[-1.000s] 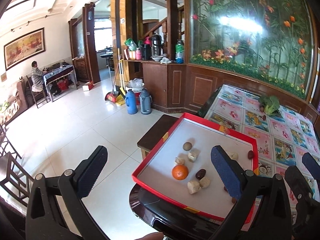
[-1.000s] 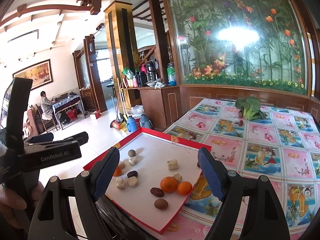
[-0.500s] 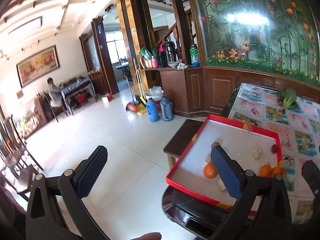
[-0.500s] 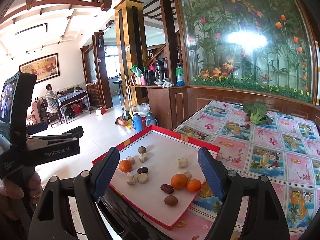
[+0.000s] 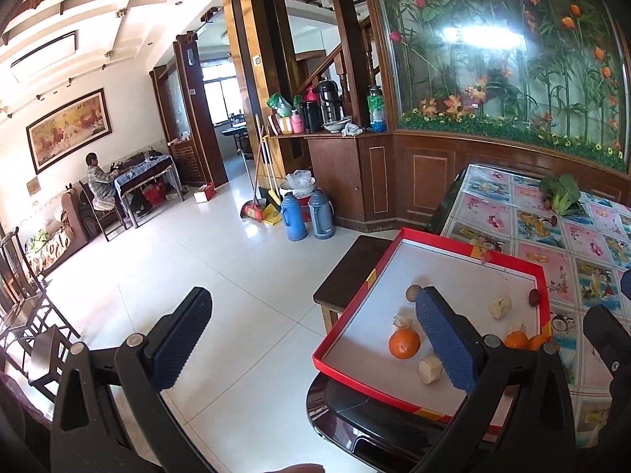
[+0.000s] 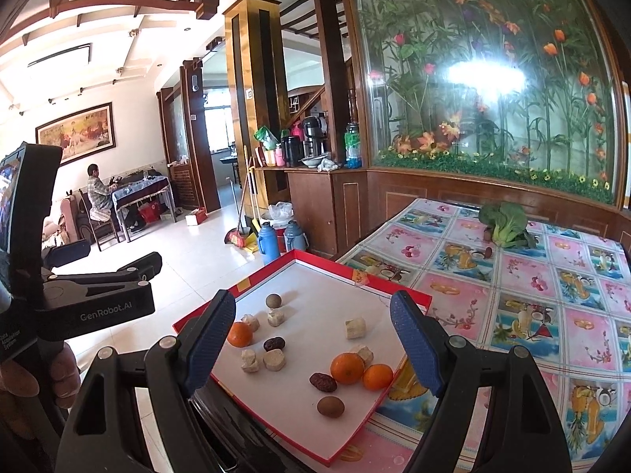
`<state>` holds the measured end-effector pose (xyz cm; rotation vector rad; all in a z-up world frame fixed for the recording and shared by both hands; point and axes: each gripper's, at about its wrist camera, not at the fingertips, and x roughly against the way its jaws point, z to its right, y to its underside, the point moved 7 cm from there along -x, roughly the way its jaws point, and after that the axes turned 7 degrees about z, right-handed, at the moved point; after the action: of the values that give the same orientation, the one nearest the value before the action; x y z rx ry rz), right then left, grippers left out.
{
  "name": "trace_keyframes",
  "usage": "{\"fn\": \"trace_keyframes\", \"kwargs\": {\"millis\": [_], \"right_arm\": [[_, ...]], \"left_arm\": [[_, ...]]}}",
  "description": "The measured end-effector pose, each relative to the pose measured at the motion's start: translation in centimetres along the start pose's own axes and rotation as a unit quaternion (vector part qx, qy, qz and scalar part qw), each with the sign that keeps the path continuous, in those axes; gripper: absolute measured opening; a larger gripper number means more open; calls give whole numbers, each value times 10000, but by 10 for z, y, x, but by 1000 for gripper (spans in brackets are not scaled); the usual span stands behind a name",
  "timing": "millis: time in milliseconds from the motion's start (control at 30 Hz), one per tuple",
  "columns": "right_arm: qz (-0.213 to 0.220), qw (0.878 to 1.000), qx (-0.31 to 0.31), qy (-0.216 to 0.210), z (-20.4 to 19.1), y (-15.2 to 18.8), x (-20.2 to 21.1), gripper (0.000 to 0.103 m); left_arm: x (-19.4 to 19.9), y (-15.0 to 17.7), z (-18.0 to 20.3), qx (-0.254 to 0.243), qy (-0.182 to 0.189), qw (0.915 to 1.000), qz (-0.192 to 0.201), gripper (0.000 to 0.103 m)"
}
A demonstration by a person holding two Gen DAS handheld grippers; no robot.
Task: Organize fruits
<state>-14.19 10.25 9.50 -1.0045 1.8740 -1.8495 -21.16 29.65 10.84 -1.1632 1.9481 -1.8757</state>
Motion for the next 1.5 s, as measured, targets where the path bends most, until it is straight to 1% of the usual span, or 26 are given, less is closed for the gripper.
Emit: {"fn": "trace_keyframes", "kwargs": {"millis": [267,433,500,600,667,800,833,900,933,1000,1100,1167,1267,1367,1500], "right_arm": [[10,10000,22,-39,8,-6,-14,81],[104,9999,-102,27,21,-11,-27,81],[32,9997,-255,28,30,-7,-36,81],[-252,9982,-535,-88,42,7,-54,81],[-392,9971,-610,-216,46,15,-62,81],[-383,9959,-714,-396,61,31,-73,81],[-530,9949,-768,-387,65,32,-75,81],[-488,9940,-855,-476,69,28,-71,81],[-488,9948,-856,-258,75,28,-69,81],[-594,9945,-862,-23,81,30,-69,81],[-768,9908,-1110,1,87,35,-68,81],[-736,9915,-1071,34,86,33,-66,81],[-589,9950,-799,70,78,31,-63,81],[-429,9978,-508,13,67,28,-61,81],[-269,9992,-278,-68,61,26,-60,81]], "left_arm": [[-17,4,19,-76,142,9995,-283,103],[-22,6,26,-81,124,9990,-414,103],[-23,6,29,-92,110,9989,-449,103],[-25,8,40,-180,110,9984,-533,103],[-26,9,48,-279,103,9978,-590,103],[-29,11,68,-470,123,9964,-699,103],[-31,12,72,-491,120,9961,-722,103],[-34,13,78,-441,117,9960,-773,103],[-36,12,80,-386,105,9960,-795,103],[-38,11,86,-337,112,9959,-830,103],[-36,7,92,-320,200,9959,-825,103],[-31,5,93,-380,206,9963,-736,103],[-27,6,89,-415,234,9964,-707,103],[-27,6,83,-357,216,9965,-722,103],[-27,6,72,-276,133,9971,-701,103]]}}
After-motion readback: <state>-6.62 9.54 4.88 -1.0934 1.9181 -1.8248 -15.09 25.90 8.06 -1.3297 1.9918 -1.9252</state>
